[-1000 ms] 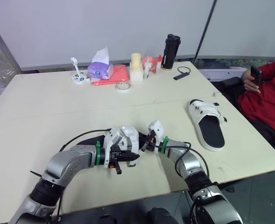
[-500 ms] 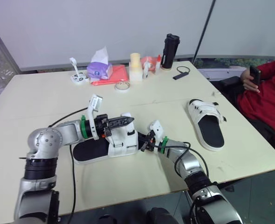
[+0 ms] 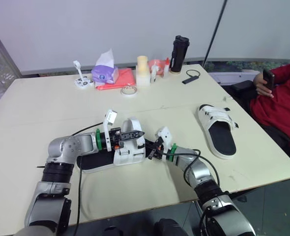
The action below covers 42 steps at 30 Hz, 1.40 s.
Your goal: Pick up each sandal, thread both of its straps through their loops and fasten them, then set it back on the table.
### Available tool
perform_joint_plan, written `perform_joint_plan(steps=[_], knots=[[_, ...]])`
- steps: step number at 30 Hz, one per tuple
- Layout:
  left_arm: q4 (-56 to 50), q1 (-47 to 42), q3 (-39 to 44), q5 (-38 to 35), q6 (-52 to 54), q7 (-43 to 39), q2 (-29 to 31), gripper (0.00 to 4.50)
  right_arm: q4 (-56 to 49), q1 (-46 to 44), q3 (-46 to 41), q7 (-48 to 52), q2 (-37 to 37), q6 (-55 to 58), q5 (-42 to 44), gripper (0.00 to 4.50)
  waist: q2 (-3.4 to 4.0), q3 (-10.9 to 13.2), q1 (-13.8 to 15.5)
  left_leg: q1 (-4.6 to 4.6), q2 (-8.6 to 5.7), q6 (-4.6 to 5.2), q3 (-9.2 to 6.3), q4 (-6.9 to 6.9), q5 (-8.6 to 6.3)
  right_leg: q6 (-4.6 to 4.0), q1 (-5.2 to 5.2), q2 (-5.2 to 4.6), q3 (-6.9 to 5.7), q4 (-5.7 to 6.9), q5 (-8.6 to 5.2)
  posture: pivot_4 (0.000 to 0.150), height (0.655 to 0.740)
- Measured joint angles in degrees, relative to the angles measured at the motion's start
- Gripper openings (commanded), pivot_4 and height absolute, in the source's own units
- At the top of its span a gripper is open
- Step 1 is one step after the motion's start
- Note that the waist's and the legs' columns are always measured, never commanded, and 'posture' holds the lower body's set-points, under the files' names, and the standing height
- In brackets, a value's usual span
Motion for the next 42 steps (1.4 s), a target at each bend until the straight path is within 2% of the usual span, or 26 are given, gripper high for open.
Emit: perform_joint_plan(steps=[9, 19, 29, 42], knots=[[0.4, 0.7, -2.3, 3.8, -0.1, -4.7, 1.8, 0.03, -0.5, 0.4, 0.0, -0.4, 0.0, 0.0, 0.0, 0.00, 0.00, 0.0, 0.0, 0.00, 0.00, 0.00, -0.01, -0.01, 0.00, -0.01, 0.00, 0.00, 0.00, 0.00, 0.00, 0.150, 0.7400], [-0.5, 2.0, -5.4, 10.1, -6.8, -8.2, 2.8, 0.03, -0.5, 0.5, 0.0, -0.6, 0.0, 0.0, 0.0, 0.00, 0.00, 0.0, 0.0, 0.01, 0.01, 0.00, -0.01, -0.02, 0.00, -0.02, 0.01, -0.01, 0.01, -0.01, -0.02, 0.150, 0.7400], [-5.0, 2.8, -5.6, 10.0, -5.7, -11.0, 2.8, 0.03, -0.6, 0.5, 0.0, -0.7, 0.0, 0.0, 0.0, 0.00, 0.01, 0.0, 0.0, 0.00, 0.01, 0.00, -0.01, -0.02, 0.00, -0.02, 0.00, -0.01, 0.01, -0.01, -0.02, 0.150, 0.7400], [-6.7, 2.9, -4.5, 9.6, -3.7, -10.0, 3.0, 0.03, -0.6, 0.5, 0.0, -0.7, 0.1, 0.0, 0.0, 0.00, 0.01, 0.0, 0.0, -0.01, 0.01, 0.00, -0.01, -0.02, 0.00, -0.01, -0.01, -0.01, 0.01, -0.01, -0.03, 0.150, 0.7400]])
